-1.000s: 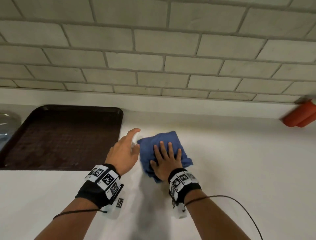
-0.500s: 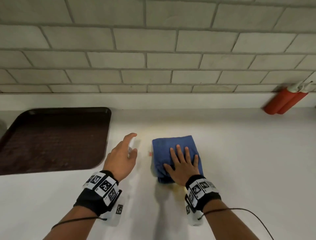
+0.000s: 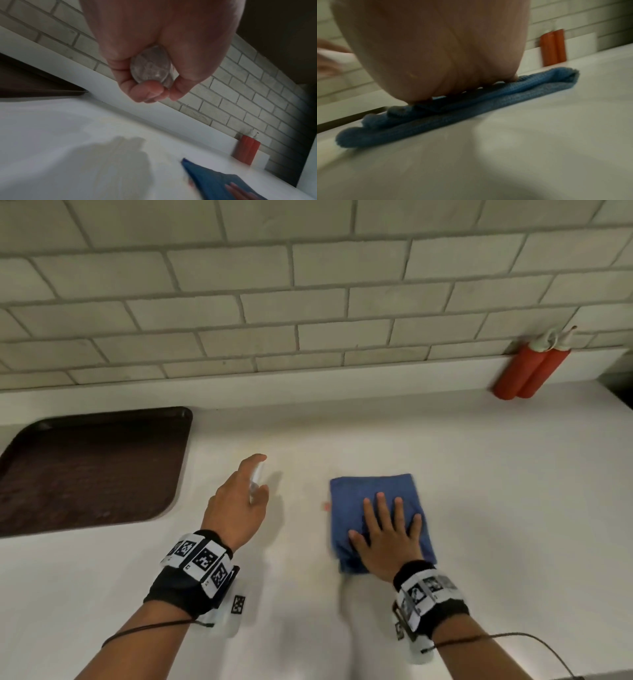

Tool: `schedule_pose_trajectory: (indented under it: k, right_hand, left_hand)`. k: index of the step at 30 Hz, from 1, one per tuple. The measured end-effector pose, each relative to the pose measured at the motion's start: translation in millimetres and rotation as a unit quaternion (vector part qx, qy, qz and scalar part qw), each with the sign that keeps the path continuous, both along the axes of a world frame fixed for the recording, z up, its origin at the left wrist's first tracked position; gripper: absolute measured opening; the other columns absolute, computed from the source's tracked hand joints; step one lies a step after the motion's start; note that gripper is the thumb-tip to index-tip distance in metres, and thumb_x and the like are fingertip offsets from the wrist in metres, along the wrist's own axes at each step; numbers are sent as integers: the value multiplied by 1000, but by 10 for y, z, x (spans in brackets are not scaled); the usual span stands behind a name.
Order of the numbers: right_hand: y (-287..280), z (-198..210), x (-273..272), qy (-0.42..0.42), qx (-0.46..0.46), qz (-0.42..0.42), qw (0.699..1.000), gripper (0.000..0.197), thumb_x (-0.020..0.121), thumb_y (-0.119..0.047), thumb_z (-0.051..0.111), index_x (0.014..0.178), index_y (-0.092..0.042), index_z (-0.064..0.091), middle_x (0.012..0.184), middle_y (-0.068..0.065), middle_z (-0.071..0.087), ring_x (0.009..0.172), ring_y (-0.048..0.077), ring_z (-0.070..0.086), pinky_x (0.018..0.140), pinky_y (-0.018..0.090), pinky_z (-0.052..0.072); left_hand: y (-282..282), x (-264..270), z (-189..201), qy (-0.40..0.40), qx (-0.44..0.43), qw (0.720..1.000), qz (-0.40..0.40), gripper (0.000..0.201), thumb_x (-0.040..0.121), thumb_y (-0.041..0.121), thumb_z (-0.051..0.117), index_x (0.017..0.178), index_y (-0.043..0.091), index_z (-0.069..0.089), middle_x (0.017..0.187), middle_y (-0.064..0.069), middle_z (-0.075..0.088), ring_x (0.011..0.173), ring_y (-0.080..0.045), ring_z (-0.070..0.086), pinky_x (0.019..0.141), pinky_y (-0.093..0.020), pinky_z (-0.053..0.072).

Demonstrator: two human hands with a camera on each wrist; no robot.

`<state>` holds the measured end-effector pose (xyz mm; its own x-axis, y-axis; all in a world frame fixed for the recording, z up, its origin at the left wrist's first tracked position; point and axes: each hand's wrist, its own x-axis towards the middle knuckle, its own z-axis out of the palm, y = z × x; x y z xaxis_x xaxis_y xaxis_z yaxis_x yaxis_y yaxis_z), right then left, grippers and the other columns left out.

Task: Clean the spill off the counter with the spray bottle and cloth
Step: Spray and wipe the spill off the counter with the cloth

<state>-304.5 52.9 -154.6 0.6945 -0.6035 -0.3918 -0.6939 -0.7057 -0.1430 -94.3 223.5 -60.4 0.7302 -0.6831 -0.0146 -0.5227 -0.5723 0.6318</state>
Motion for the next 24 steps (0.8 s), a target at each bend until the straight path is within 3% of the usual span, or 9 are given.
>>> schedule_pose_trajectory:
  k: [1,4,6,8,11,13,16,21,24]
  right_hand:
    - [181,44,-31,-4,6,33,999,85,83,-73,-7,153,-26,-8,160,0,-19,147,36,-13,112,65,-8]
    - [542,-5,-335,-28,-16,123,992,77,91,-71,14,149,-25,33,157,1,30,141,36,33,105,60,14]
    - [435,-39,-487,-34,-15,135,990,71,91,-71,21,146,-30,39,154,-5,36,137,32,42,103,57,18]
    - [164,-13,-499,-45,-30,102,993,75,90,-73,13,149,-32,32,156,-8,23,141,30,35,107,57,14]
    - [-128,-14,-346,-18,-18,43,999,90,73,-74,-15,153,-34,-5,159,-10,-15,149,29,-6,113,60,-8]
    - [-25,-6,-234,-1,-22,38,999,91,78,-70,-16,154,-27,10,163,1,3,148,39,5,109,65,-5]
    - [364,-170,-263,-24,-40,86,995,76,92,-64,8,143,-20,43,149,9,44,137,40,29,102,67,15]
    - [601,-181,-435,-37,-35,159,986,71,89,-70,21,144,-30,42,153,-5,39,144,25,12,108,57,8]
    - [530,-208,-309,-28,-16,128,991,72,87,-73,22,145,-33,40,156,-6,31,145,25,13,109,55,6]
  left_hand:
    - [-22,-69,3,1,-1,1000,-2,49,97,28,51,140,44,33,100,0,60,84,-23,59,82,-38,46]
    - [-79,-267,-23,8,-4,1000,-18,50,97,28,51,140,46,33,108,0,63,94,-23,62,85,-37,46]
    - [-88,-372,-39,9,-7,1000,-22,50,97,28,51,139,47,33,112,0,64,97,-21,61,86,-37,47]
    - [-66,-434,-39,-1,-9,1000,-17,50,97,28,52,140,46,33,115,1,64,96,-18,60,84,-35,45]
    - [24,-467,-13,-15,-9,1000,3,50,97,27,52,140,44,34,113,0,65,93,-18,59,83,-36,44]
    - [95,-461,4,-18,-9,999,26,50,97,27,52,141,44,34,112,-3,65,96,-23,62,86,-40,47]
    - [190,-457,11,-14,-16,998,56,53,98,26,51,144,42,31,122,-7,63,106,-27,61,90,-41,47]
    - [321,-278,-26,-23,-37,994,102,56,98,26,53,146,42,30,123,-6,62,108,-27,63,91,-40,45]
    - [309,-88,-3,-31,-32,994,96,48,97,24,52,140,39,36,98,0,62,93,-26,64,80,-36,48]
